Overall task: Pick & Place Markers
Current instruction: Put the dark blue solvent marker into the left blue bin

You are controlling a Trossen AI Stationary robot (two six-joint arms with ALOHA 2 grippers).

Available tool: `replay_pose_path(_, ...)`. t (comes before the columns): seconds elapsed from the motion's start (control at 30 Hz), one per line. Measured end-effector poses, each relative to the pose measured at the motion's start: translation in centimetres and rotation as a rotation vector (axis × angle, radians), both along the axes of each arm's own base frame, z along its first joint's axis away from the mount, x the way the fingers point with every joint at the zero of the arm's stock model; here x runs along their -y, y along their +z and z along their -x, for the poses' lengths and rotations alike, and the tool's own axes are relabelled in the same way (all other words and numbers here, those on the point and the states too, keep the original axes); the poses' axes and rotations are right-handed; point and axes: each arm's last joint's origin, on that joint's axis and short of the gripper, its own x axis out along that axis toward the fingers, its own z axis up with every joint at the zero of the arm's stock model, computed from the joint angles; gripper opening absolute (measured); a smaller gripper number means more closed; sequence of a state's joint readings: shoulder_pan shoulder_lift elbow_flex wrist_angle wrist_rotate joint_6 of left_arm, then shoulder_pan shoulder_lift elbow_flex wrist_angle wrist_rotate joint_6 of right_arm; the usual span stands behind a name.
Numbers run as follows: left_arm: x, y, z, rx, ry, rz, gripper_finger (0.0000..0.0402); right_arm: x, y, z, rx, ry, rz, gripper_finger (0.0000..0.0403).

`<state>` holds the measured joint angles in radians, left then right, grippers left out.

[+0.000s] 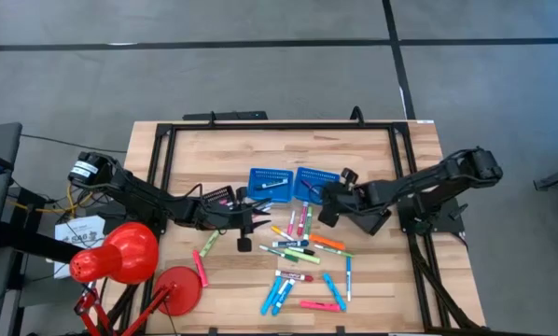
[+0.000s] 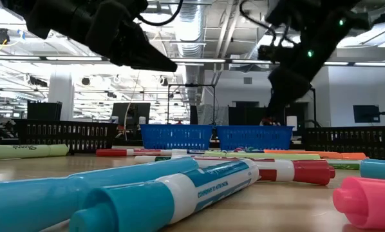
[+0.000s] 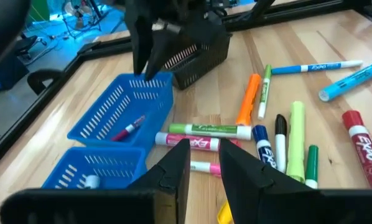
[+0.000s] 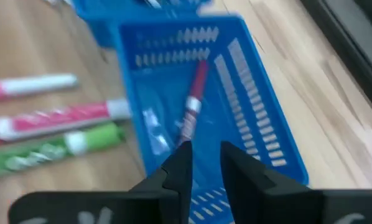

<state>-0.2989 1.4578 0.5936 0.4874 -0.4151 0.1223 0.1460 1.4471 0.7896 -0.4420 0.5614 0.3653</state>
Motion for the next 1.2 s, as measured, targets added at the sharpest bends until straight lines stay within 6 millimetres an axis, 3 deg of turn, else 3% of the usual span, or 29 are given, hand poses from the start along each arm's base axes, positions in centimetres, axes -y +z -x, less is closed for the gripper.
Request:
replay_pose_path(0.17,-0.1,-0.7,0.4,-0.018,0.003,0.001,0.0083,-2.2,2.1,-1.2,0.098,0.123,-0.123,0.0097)
replay_pose_path(0.27,-0.2,-0.9,0.6,-0.025,0.003,-0.001,0.0083,-3.8,2.2,-1.9,0.151,0.267,-0.200,0.0106)
replay_pose_path(0.4,-0.2,-1.0,0.6,-0.021,0.011,0.023,0.0083,-5.6,1.0,-3.3,0.166,0.441,-0.218,0.0109)
replay_pose_path(0.53,-0.2,-0.9,0.6,-0.016,0.018,0.042,0.0083,-6.6,-1.7,-4.6,0.122,0.552,-0.222,0.0108)
replay_pose_path(0.77,-0.2,-0.9,0.6,-0.007,0.040,0.102,0.0083,-6.5,-5.6,-5.9,0.037,0.575,-0.246,0.0107)
replay_pose_path(1.2,-0.5,-2.6,1.7,-0.059,0.065,0.140,0.0080,-5.5,-7.6,-7.4,-0.021,0.602,-0.284,0.0101)
